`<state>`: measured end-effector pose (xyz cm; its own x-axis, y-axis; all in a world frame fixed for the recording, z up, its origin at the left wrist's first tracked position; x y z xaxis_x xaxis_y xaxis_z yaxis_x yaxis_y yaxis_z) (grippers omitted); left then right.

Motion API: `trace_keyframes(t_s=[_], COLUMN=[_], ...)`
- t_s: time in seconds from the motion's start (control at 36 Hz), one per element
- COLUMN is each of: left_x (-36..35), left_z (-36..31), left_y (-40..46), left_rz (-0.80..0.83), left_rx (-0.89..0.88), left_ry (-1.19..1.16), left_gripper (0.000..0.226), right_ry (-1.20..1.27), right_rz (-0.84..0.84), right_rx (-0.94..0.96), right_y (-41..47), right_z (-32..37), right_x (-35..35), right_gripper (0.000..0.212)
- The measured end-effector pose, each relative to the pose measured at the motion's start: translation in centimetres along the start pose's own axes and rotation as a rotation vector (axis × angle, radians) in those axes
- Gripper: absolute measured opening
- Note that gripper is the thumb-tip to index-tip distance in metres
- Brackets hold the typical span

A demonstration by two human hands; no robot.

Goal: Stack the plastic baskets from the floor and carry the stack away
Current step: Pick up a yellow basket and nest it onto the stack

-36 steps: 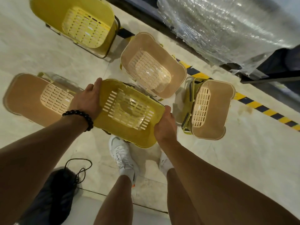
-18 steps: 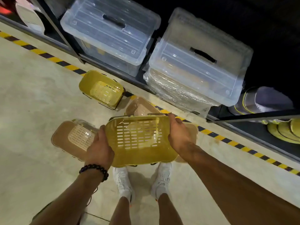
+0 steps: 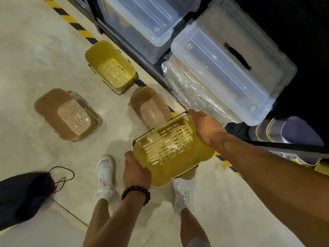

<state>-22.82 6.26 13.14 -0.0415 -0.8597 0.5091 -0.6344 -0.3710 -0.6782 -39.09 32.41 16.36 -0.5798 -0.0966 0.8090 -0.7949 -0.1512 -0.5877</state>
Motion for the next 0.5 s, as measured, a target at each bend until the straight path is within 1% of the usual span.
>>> trace_keyframes(t_s=[0.03,0.06,0.11,0.17,0.22,0.28,0.31,0.36,0.42,0.44,0.47,0.5], left_x=[-1.5,-3.0,-6.3,-9.6,-12.5,-15.3,-16.6,-19.3,-22.0,-23.3,-24.4,-25.5], left_z=[0.9,1.8,3.6,5.2,6.7,8.1,8.8,10.0,11.0,11.5,12.0,12.3], left_y=[-0.7,-1.4,-2.9,-4.1,-5.1,-5.8,-6.1,-6.5,-6.9,-7.0,-7.0,-6.9], left_rz=[-0.016,-0.028,-0.038,-0.048,-0.068,-0.083,-0.097,-0.122,-0.123,-0.124,-0.129,-0.137], left_rx=[0.033,0.072,0.141,0.204,0.261,0.306,0.333,0.378,0.418,0.432,0.439,0.445], left_ry=[-0.030,-0.064,-0.125,-0.175,-0.220,-0.268,-0.292,-0.329,-0.354,-0.367,-0.381,-0.396], left_gripper=[0.047,0.049,0.053,0.055,0.055,0.051,0.048,0.042,0.038,0.038,0.038,0.039], right_ry=[-0.015,-0.034,-0.052,-0.116,-0.130,-0.150,-0.166,-0.228,-0.290,-0.322,-0.322,-0.290], right_rz=[0.003,0.003,0.012,0.029,0.052,0.049,0.041,0.022,0.041,0.035,0.015,0.014], right_rx=[0.022,0.044,0.067,0.128,0.161,0.184,0.198,0.251,0.304,0.347,0.354,0.306], right_y=[0.2,0.6,1.3,1.9,2.6,3.3,3.7,4.3,4.8,5.0,5.4,5.9], right_z=[-0.7,-1.3,-2.2,-2.4,-3.1,-3.9,-4.4,-5.0,-5.7,-5.7,-5.9,-6.6], right_x=[-0.6,-1.4,-3.0,-4.6,-6.6,-8.6,-9.6,-11.7,-13.8,-14.6,-15.2,-15.9], right_gripper=[0.056,0.056,0.065,0.071,0.075,0.073,0.069,0.053,0.027,0.018,0.021,0.018])
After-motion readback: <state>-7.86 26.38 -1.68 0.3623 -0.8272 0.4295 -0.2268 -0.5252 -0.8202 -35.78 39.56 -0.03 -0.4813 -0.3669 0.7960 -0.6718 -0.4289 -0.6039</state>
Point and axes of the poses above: each hand's wrist, its own y-axis towards the middle knuckle, its own x-axis out of the back of the hand, z = x × y, the point moved 10 cm from there along y, towards the middle knuckle, and after that the axes turned 7 degrees about -y, right-handed, at the moved point
